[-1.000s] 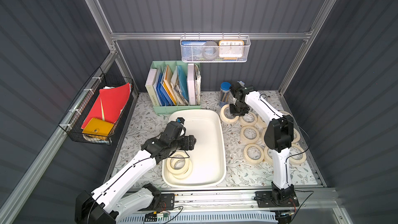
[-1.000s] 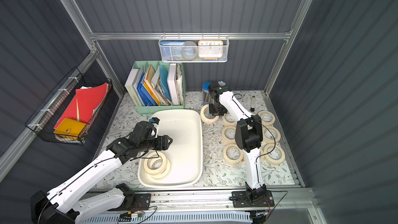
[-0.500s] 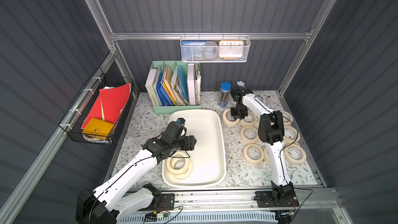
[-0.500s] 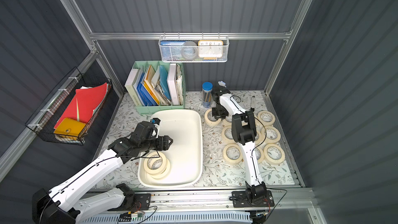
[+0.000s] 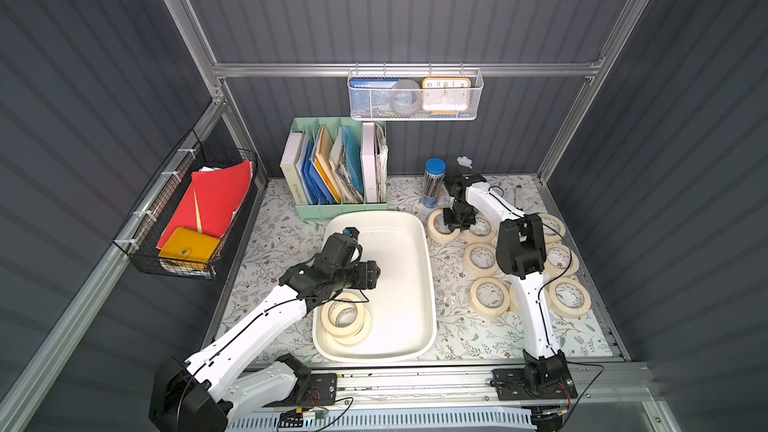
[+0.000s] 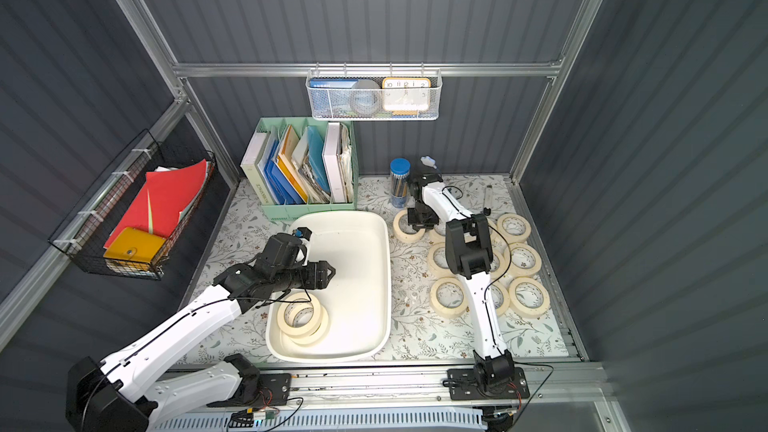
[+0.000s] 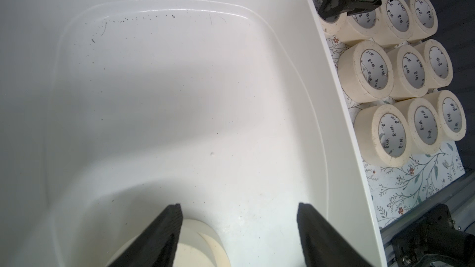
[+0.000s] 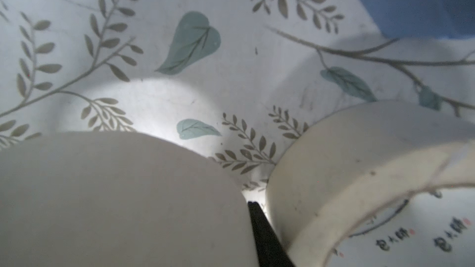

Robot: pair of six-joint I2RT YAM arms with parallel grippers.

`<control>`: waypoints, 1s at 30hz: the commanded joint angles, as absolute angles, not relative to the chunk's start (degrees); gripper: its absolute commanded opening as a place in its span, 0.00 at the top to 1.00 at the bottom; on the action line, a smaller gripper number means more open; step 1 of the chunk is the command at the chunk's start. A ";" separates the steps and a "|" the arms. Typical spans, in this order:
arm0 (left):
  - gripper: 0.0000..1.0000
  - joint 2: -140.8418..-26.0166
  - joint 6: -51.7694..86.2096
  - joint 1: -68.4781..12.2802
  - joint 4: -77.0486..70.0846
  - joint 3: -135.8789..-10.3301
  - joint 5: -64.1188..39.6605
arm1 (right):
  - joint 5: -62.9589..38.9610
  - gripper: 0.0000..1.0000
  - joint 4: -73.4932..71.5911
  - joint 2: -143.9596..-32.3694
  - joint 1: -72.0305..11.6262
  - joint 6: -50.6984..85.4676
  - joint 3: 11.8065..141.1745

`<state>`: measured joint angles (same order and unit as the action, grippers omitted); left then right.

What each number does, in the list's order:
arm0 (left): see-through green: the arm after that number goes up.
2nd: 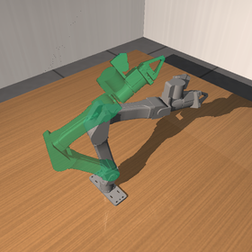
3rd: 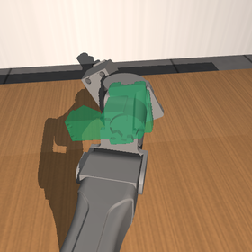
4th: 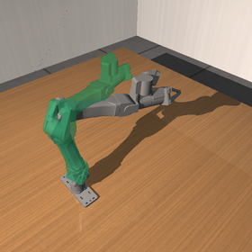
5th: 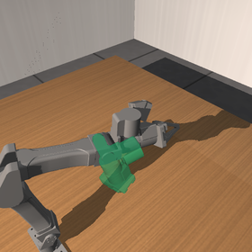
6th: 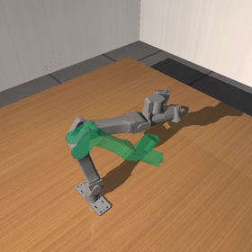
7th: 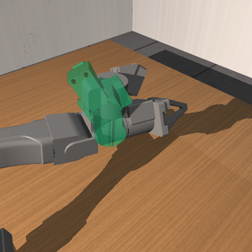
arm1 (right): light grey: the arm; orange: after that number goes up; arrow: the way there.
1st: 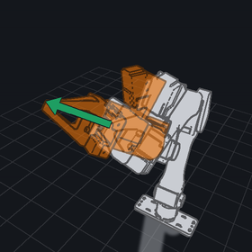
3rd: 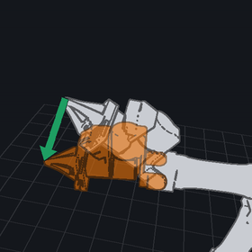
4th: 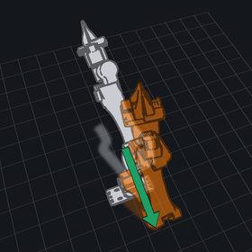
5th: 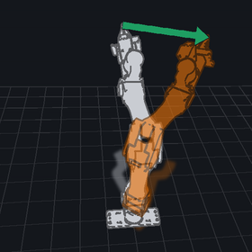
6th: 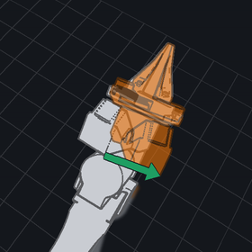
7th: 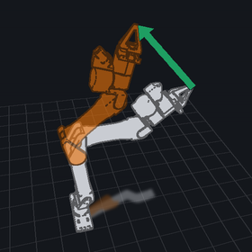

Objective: Take out the art tape in the storage box
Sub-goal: Place the art tape at the center of the board, then pick up the art tape from the storage box.

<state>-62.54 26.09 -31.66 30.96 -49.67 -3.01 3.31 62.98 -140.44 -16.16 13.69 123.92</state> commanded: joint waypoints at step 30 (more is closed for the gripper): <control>0.29 -57.20 41.70 -40.47 47.00 -43.78 -1.85 | 0.45 0.47 55.50 -97.55 -29.61 20.96 84.11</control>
